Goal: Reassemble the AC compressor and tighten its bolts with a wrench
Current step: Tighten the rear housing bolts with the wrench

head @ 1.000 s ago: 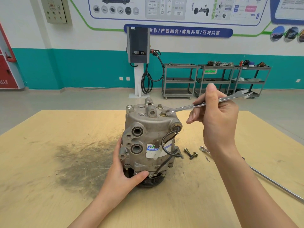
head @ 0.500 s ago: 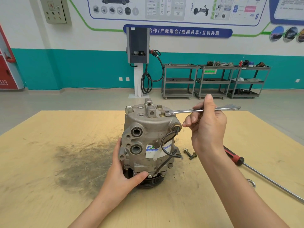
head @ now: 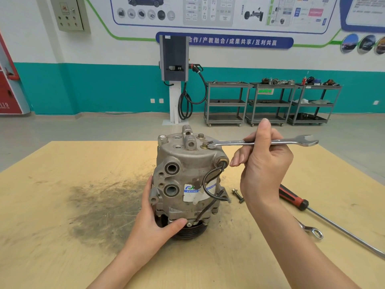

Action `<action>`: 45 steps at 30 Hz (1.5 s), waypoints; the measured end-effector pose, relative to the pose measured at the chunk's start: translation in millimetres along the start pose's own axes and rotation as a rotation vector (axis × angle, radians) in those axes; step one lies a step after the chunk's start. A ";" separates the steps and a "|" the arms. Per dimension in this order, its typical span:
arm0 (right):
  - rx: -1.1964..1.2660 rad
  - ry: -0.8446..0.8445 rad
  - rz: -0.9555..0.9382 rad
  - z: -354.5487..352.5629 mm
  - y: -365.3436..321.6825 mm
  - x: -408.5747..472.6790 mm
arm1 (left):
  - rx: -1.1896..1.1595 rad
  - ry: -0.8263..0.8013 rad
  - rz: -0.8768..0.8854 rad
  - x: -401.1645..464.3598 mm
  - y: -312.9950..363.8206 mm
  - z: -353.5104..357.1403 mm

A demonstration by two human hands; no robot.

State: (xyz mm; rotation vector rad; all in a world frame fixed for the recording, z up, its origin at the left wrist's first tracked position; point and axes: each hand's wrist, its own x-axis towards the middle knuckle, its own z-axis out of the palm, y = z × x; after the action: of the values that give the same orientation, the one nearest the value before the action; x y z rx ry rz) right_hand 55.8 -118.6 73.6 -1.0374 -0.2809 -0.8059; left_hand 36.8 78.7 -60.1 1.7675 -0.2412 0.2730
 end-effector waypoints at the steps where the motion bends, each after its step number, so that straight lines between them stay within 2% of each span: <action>1: -0.019 -0.006 -0.030 0.6 -1.3 -1.5 | 0.002 0.001 -0.002 0.0 0.4 0.0; 13: -0.124 0.007 -0.091 7.2 -2.8 -14.2 | 0.008 0.007 -0.020 0.9 3.0 -1.4; 21: -0.018 0.064 0.215 1.2 4.5 1.5 | 0.012 0.003 -0.016 0.5 1.9 -1.3; 24: -0.001 0.067 0.262 0.4 4.8 3.3 | 0.012 0.004 -0.017 -0.2 2.6 -1.7; 26: -0.044 0.058 0.195 0.9 2.9 0.5 | 0.013 0.004 -0.017 -0.5 2.7 -1.5; 30: -0.206 -0.011 -0.096 5.0 -4.5 -10.8 | 0.010 0.002 -0.013 -0.3 3.2 -1.3; 32: -0.249 -0.043 -0.169 6.4 -8.2 -13.5 | 0.006 0.000 -0.008 -0.7 3.2 -1.4; 36: -0.294 -0.059 -0.184 5.8 -11.4 -10.8 | -0.005 0.000 -0.012 -0.4 0.4 -0.6; 45: -0.220 -0.033 -0.072 4.5 -8.6 -5.6 | 0.009 0.001 -0.030 0.2 -1.0 -1.0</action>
State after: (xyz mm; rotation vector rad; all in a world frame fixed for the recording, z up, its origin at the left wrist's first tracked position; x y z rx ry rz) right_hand 46.5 -114.4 78.3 -1.2529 -0.2630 -0.9000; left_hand 37.2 79.9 -60.7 1.7787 -0.2130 0.2537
